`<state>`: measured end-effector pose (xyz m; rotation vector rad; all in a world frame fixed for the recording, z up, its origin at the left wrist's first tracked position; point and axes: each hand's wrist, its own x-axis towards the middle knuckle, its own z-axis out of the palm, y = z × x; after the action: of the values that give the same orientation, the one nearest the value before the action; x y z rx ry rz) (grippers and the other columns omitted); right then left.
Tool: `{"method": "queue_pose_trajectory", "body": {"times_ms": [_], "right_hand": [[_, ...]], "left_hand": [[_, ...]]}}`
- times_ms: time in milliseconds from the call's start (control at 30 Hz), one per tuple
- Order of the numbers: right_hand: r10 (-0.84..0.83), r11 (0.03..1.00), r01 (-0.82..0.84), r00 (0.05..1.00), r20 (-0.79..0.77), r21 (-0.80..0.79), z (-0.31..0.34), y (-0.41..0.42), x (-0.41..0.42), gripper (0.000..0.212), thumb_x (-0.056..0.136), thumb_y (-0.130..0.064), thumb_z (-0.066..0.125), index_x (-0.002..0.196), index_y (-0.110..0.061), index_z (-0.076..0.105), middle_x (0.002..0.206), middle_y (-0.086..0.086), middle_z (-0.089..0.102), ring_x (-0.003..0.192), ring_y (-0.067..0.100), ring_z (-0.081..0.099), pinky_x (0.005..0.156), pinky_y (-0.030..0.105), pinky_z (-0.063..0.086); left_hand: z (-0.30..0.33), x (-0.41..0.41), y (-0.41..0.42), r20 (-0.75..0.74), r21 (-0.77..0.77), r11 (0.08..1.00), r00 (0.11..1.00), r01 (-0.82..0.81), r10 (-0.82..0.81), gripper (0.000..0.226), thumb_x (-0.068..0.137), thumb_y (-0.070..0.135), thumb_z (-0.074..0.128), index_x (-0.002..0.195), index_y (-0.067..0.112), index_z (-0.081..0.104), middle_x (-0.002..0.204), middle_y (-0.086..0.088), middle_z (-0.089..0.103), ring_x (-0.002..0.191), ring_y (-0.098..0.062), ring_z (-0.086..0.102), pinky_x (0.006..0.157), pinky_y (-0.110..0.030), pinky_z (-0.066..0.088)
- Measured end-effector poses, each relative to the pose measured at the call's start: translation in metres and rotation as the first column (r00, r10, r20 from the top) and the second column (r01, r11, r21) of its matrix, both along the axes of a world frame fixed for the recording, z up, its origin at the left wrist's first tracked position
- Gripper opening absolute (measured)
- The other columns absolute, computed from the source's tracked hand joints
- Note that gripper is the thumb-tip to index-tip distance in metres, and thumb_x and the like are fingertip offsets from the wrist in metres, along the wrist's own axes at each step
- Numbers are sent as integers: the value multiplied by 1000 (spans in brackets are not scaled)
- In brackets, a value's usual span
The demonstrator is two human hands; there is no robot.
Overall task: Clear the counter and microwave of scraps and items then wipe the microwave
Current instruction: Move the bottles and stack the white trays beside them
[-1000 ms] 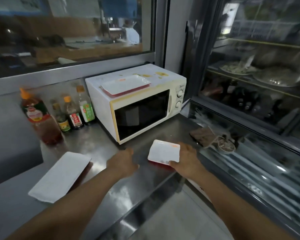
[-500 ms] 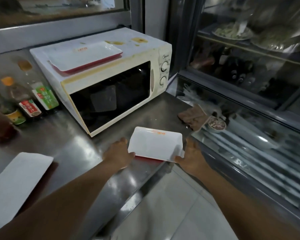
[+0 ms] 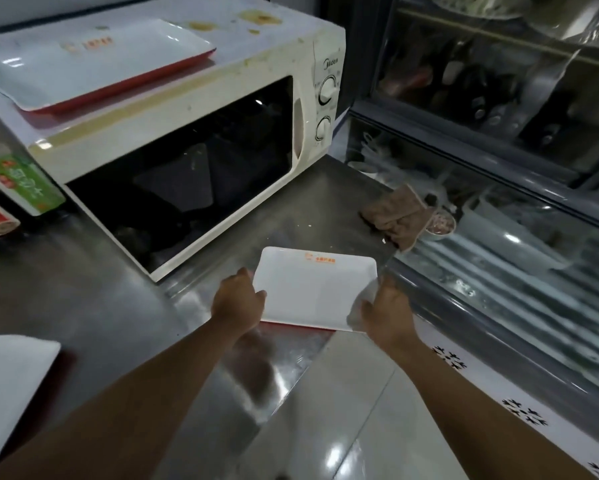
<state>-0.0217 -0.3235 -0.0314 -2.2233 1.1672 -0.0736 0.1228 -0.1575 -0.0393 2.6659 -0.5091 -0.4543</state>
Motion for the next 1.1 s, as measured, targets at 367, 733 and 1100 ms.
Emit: {"method": "queue_pose_trajectory", "body": {"times_ms": [367,733,1100], "right_hand": [[19,995,-27,996,88,93,19,-21,4,38,79,3,57,117,6,49,113,20,61,103,33,59,72,22,36],[273,962,-272,935,226,-35,118,-61,17,33,83,4,51,116,1,55,108,14,65,103,29,61,75,22,40],[510,859,-457,803,308,-232,224,-55,51,36,88,-1,51,124,-4,52,120,15,61,111,31,55,87,27,40]], "left_hand": [[20,-1,-1,-5,-46,998,999,-47,46,25,85,11,58,107,1,52,110,-16,63,108,-33,56,83,-35,44],[122,-35,-9,49,-128,958,963,-257,265,9,82,13,59,88,8,56,95,-11,66,96,-30,59,79,-34,46],[223,-62,20,120,-312,853,873,-419,473,12,79,10,58,91,8,60,87,-5,63,85,-22,58,67,-27,41]]}}
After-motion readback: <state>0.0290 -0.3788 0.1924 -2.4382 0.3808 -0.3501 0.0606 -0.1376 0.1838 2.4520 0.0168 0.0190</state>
